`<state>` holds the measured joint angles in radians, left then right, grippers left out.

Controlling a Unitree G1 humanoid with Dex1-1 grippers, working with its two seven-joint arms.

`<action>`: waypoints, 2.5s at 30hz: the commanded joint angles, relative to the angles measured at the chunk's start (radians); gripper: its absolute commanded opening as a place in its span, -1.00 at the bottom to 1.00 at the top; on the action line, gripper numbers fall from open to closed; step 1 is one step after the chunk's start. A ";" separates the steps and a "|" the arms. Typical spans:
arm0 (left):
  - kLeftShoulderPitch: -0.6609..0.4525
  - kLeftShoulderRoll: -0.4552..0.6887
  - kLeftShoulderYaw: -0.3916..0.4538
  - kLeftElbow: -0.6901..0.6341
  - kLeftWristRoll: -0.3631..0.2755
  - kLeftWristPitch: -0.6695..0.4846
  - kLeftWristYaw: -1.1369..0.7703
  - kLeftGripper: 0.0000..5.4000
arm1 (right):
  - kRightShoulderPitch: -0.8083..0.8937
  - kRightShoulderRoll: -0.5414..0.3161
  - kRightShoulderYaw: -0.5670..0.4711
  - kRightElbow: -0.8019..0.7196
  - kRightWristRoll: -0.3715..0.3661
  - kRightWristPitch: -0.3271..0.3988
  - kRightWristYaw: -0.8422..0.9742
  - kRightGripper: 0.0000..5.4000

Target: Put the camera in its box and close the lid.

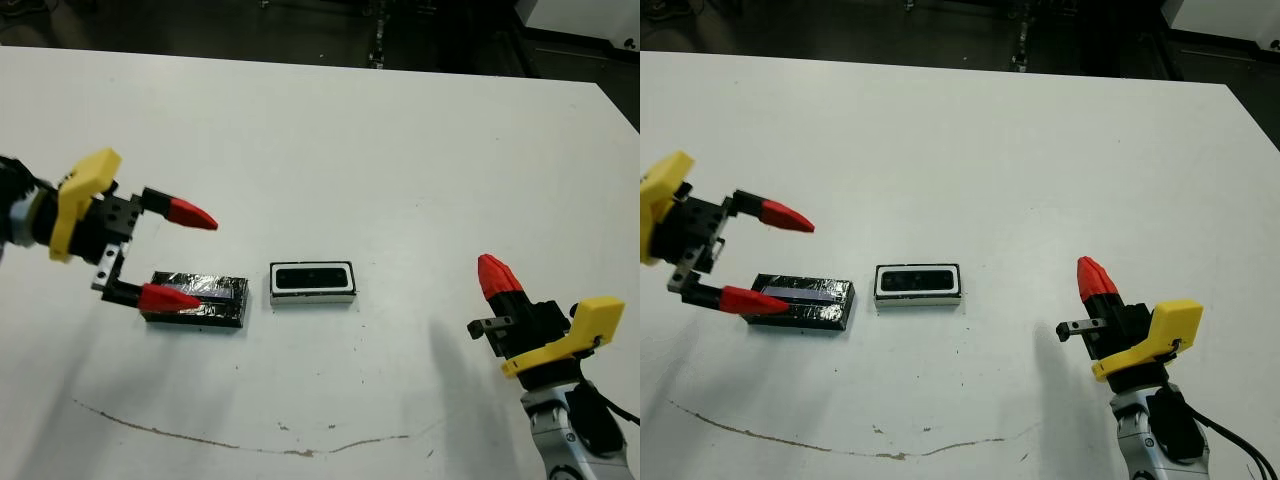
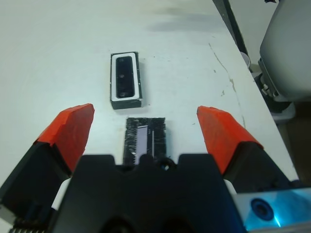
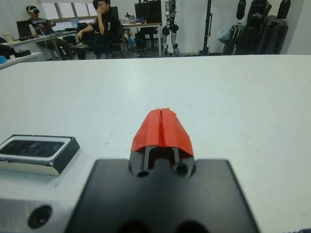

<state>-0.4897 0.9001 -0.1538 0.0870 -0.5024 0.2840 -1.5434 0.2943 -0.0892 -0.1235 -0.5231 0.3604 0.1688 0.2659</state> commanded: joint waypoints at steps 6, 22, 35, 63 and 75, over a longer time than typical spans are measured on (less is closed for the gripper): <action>0.043 -0.016 0.007 -0.010 0.032 -0.022 -0.020 1.00 | 0.016 -0.014 -0.003 0.008 0.002 0.010 -0.008 -0.99; 0.024 -0.029 -0.026 0.005 0.098 0.013 -0.020 1.00 | 0.015 -0.016 -0.003 0.016 0.006 0.003 0.000 -0.99; 0.000 -0.069 -0.051 0.058 0.145 0.044 -0.040 1.00 | 0.028 -0.011 0.003 0.005 -0.010 0.006 -0.018 -0.99; 0.009 -0.101 -0.053 0.119 0.202 -0.048 -0.031 1.00 | 0.025 -0.020 0.000 0.004 0.009 0.005 -0.013 -0.99; 0.007 -0.121 -0.055 0.150 0.204 -0.068 -0.024 1.00 | 0.022 -0.027 0.004 0.001 0.014 0.010 -0.016 -0.99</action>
<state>-0.4824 0.7842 -0.2125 0.2278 -0.3068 0.2236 -1.5686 0.3165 -0.1039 -0.1152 -0.5217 0.3724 0.1698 0.2513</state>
